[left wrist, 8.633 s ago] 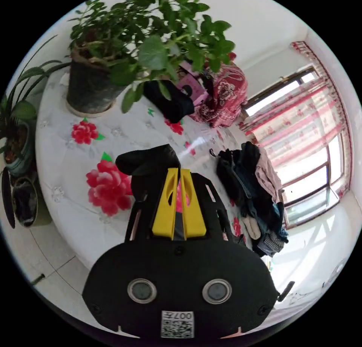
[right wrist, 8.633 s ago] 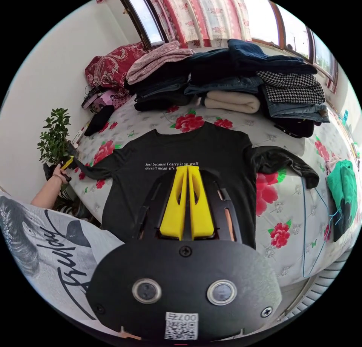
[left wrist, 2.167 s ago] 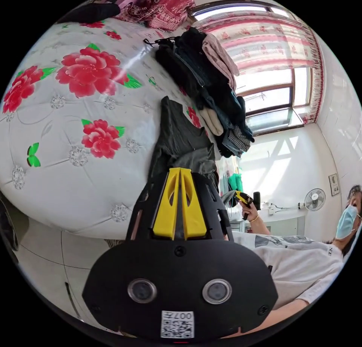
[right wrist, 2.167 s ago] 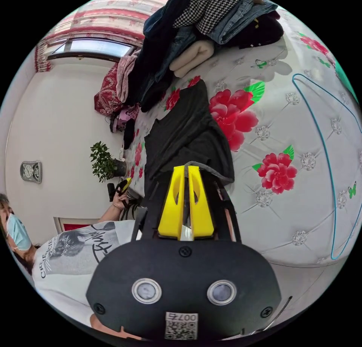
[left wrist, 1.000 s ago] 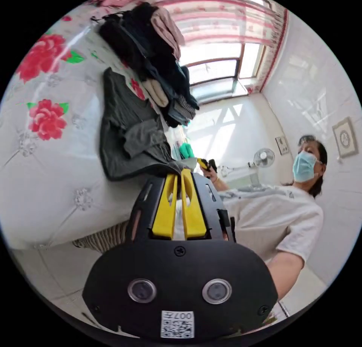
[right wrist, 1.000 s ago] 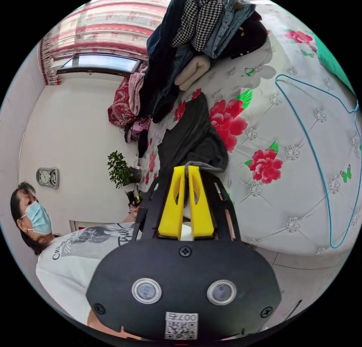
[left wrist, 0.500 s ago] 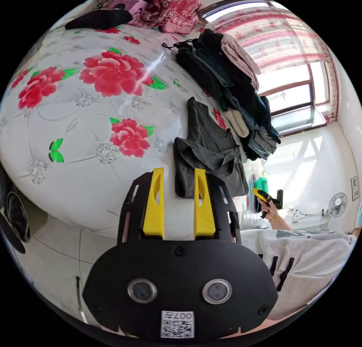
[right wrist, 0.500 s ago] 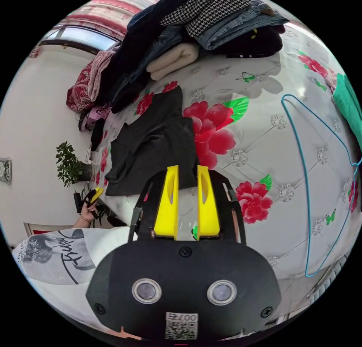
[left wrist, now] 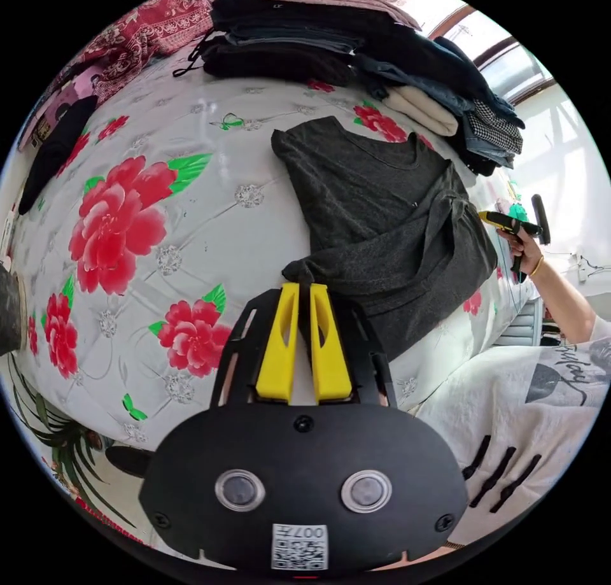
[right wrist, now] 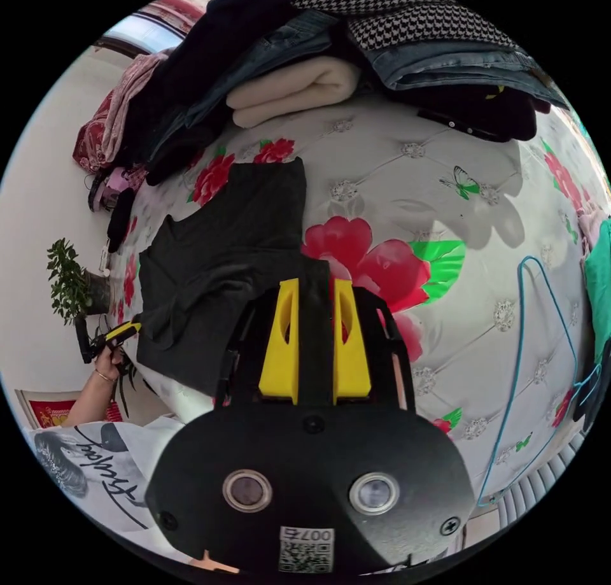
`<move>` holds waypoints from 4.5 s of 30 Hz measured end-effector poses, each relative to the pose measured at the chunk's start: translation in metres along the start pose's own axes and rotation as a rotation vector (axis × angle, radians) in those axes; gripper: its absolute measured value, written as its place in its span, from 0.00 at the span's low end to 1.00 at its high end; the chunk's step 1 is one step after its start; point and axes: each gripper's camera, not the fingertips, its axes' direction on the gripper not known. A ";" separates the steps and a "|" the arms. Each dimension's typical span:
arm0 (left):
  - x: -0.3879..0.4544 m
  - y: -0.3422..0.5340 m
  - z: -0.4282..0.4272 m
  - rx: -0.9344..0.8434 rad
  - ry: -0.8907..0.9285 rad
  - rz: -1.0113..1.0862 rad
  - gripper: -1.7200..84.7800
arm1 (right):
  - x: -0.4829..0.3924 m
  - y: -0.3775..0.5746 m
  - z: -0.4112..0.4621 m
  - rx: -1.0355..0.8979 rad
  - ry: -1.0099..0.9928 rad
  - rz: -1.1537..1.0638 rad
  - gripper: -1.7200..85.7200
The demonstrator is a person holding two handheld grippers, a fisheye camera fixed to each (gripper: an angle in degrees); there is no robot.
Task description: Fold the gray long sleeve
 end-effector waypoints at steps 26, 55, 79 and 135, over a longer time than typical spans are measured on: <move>-0.028 -0.034 -0.020 0.184 0.161 -0.168 0.11 | -0.137 -0.044 -0.041 0.033 0.113 -0.493 0.07; -0.074 0.011 0.000 0.291 0.466 -0.663 0.12 | -0.072 -0.070 -0.050 0.037 -0.008 -0.232 0.05; 0.009 0.166 -0.059 0.207 0.379 -0.225 0.01 | 0.017 0.093 -0.112 0.075 -0.224 -0.231 0.02; -0.145 0.215 -0.025 0.459 0.735 -0.807 0.16 | -0.385 -0.062 0.042 -0.112 -0.554 -0.787 0.10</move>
